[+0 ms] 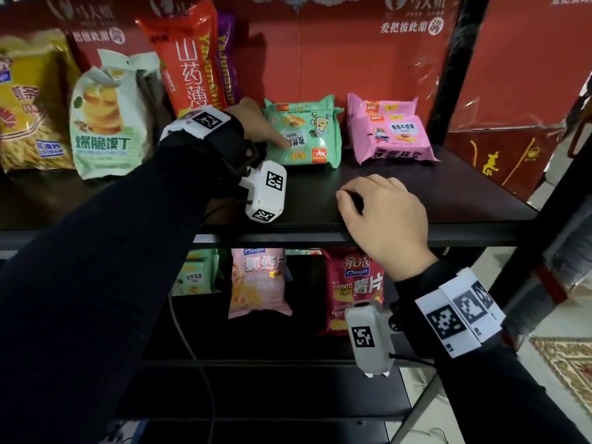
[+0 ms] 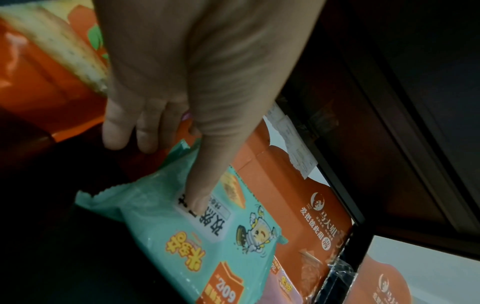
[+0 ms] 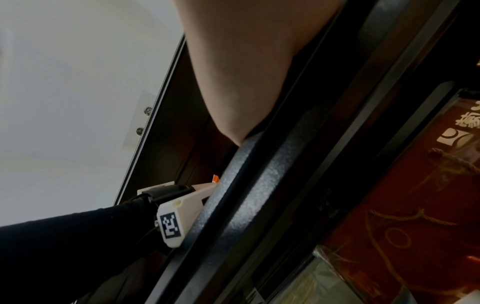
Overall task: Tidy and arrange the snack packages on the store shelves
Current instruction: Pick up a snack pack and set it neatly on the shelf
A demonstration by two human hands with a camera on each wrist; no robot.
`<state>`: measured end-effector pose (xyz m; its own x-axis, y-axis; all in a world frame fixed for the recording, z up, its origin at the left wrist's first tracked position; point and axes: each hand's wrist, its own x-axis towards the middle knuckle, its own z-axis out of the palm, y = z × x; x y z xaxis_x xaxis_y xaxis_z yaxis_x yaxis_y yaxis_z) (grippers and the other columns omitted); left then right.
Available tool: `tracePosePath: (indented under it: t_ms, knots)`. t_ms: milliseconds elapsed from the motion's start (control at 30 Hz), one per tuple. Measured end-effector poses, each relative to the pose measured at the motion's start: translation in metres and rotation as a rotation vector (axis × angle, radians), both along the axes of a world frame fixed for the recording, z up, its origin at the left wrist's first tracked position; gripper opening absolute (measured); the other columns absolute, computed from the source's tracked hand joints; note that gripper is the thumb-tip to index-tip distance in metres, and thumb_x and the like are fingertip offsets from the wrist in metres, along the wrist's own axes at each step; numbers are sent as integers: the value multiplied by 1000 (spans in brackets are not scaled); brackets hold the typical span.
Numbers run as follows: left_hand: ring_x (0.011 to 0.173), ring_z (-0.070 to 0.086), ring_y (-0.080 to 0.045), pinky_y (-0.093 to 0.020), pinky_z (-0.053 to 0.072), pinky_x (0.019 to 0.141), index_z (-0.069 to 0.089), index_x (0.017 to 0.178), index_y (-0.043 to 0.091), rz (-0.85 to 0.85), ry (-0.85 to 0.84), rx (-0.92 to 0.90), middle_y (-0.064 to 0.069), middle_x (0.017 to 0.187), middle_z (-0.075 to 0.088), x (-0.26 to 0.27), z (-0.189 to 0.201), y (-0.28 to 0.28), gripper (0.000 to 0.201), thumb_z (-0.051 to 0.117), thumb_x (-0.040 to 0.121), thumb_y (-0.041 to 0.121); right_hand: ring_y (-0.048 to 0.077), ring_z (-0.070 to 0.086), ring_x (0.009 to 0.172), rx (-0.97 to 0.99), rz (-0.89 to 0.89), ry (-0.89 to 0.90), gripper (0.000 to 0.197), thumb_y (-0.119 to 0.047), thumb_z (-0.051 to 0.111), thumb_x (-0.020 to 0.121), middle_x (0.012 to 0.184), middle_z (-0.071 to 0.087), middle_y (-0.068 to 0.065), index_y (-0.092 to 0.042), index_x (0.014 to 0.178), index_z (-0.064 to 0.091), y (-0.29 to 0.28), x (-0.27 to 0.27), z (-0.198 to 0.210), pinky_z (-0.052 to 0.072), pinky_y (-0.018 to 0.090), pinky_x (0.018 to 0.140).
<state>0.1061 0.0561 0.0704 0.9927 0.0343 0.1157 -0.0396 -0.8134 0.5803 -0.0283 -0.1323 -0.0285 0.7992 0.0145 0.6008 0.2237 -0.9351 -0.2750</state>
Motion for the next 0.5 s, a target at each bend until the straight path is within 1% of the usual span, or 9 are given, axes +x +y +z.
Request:
tracePosePath:
  t_ms: [67,100,167,267,333,367,433,467,500]
  knots:
    - [126,49,-27,-35,43,103,27,148,10,-59,-107,32,-9,145,43,-3,2,-1,96,83,72,30,22,53,99,-3,2,2,29,-38,43,96,103,65,-3,-23,106,67,0,0,0,33,29,68]
    - [129,47,-25,-29,39,105,28,149,13,-111,-155,66,-7,148,42,-4,4,-3,93,81,74,28,22,53,99,-4,2,7,30,-38,43,96,104,65,-2,-23,106,67,1,0,0,35,30,69]
    - [130,46,-21,-24,34,102,42,144,17,-207,-210,172,-5,146,46,-6,9,-11,75,77,78,29,22,53,101,-4,1,22,30,-37,42,96,105,65,-2,-23,107,66,1,-1,1,41,34,74]
    - [118,52,-21,-24,37,87,57,128,14,-255,-225,341,-6,132,57,-8,13,-25,56,76,79,33,23,52,102,0,-3,32,31,-37,41,96,106,65,-2,-22,106,66,1,-2,1,43,36,77]
    - [109,54,-23,-26,36,78,58,118,11,-262,-242,418,-8,123,60,-11,14,-31,50,78,77,32,23,52,102,7,1,33,31,-38,42,96,106,65,-2,-22,106,66,1,-3,2,43,35,77]
    - [106,55,-24,-28,37,76,56,116,11,-263,-254,449,-9,120,60,-14,15,-33,50,79,76,31,23,52,102,14,2,38,30,-38,43,96,107,65,-2,-22,107,66,1,-4,3,42,35,77]
    - [106,56,-24,-31,41,79,52,119,12,-262,-281,459,-9,121,61,-18,20,-33,54,80,75,29,23,52,107,36,-3,77,29,-40,47,94,112,64,-2,-23,113,63,1,-4,5,42,35,82]
    - [109,56,-25,-33,43,84,49,125,13,-263,-295,410,-9,125,60,-21,22,-31,59,79,76,27,22,52,111,72,-2,108,33,-41,51,93,117,62,-2,-23,118,59,0,-3,7,43,36,86]
    - [112,57,-25,-33,46,88,45,132,14,-272,-303,300,-9,129,58,-24,24,-29,64,77,78,25,22,52,115,156,16,143,39,-42,55,91,122,60,-1,-22,125,54,0,0,10,44,36,90]
